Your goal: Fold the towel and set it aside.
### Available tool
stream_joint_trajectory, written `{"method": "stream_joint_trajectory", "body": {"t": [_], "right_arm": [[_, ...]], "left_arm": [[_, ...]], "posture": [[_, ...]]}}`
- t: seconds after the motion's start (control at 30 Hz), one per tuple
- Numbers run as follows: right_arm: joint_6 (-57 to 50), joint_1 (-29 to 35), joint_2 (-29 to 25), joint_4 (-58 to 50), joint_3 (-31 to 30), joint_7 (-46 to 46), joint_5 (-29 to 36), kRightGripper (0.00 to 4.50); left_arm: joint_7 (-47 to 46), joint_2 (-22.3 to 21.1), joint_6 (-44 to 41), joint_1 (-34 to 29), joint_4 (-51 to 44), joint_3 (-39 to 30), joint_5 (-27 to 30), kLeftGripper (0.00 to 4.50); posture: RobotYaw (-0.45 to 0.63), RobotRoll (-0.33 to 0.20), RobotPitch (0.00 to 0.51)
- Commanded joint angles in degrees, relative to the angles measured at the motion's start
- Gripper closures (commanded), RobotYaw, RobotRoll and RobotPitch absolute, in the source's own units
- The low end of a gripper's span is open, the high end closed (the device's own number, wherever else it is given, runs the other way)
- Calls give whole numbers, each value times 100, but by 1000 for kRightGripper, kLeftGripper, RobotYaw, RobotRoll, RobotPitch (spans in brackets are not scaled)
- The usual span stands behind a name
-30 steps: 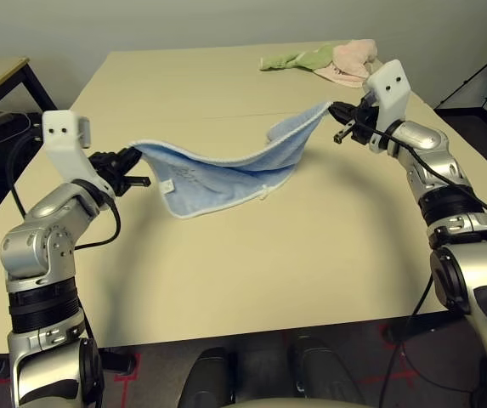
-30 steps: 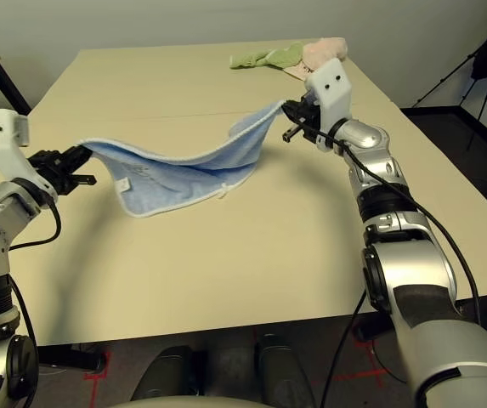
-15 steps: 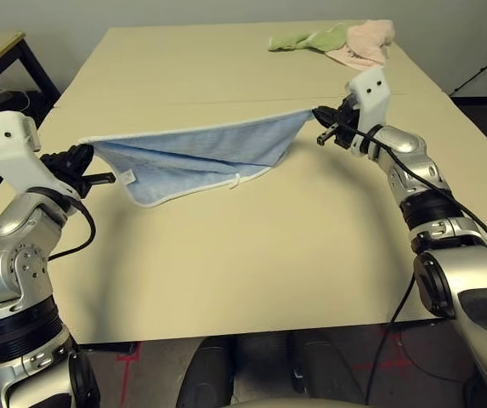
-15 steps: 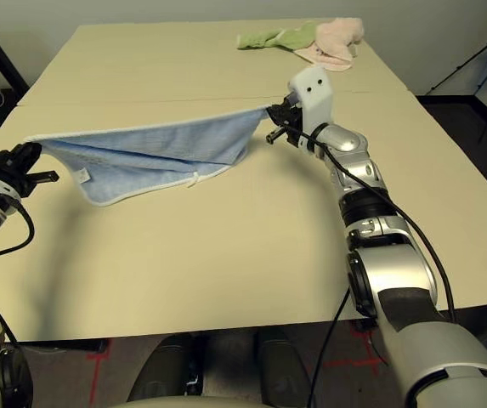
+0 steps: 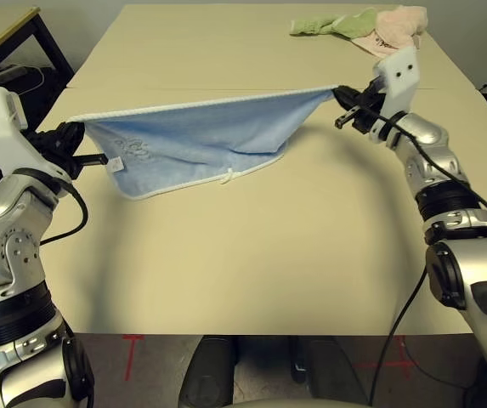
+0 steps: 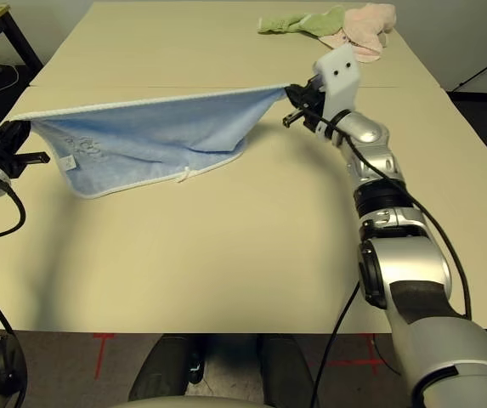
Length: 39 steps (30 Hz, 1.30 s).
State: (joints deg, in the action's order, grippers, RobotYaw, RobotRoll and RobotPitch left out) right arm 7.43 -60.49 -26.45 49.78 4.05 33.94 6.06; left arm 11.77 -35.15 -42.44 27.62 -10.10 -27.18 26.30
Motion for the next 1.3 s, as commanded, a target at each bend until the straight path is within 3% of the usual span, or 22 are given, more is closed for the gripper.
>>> {"method": "stream_joint_trajectory", "body": {"t": [0.03, 0.37, 0.7, 0.87, 1.1, 1.3], "right_arm": [[-130, -68, -416, 188, 319, -33, 102, 4500], [-188, -613, -917, 478, 323, 304, 179, 4500], [-704, -1059, -415, 1299, 168, -22, 90, 4500], [-468, -1400, -196, 1842, 232, -458, 74, 4500], [-56, -2092, -336, 2303, 354, -974, 28, 4500], [256, -2403, -607, 2388, 519, -1132, 9, 4500]], "left_arm": [[-30, -324, 167, 180, 480, -113, -235, 4469], [170, -1064, 407, 1270, 1420, 134, -347, 4469], [25, -1125, 809, 2056, 2845, 684, -723, 4469], [124, -1019, 1432, 2958, 4235, 1116, -1038, 4469], [312, -1008, 2902, 4647, 6613, 1660, -1580, 4469], [505, -1147, 3561, 5464, 7451, 1759, -1785, 4469]], "posture": [[90, 0, 179], [57, 0, 183], [55, 0, 229], [48, 0, 244], [32, 0, 228], [21, 0, 222]]}}
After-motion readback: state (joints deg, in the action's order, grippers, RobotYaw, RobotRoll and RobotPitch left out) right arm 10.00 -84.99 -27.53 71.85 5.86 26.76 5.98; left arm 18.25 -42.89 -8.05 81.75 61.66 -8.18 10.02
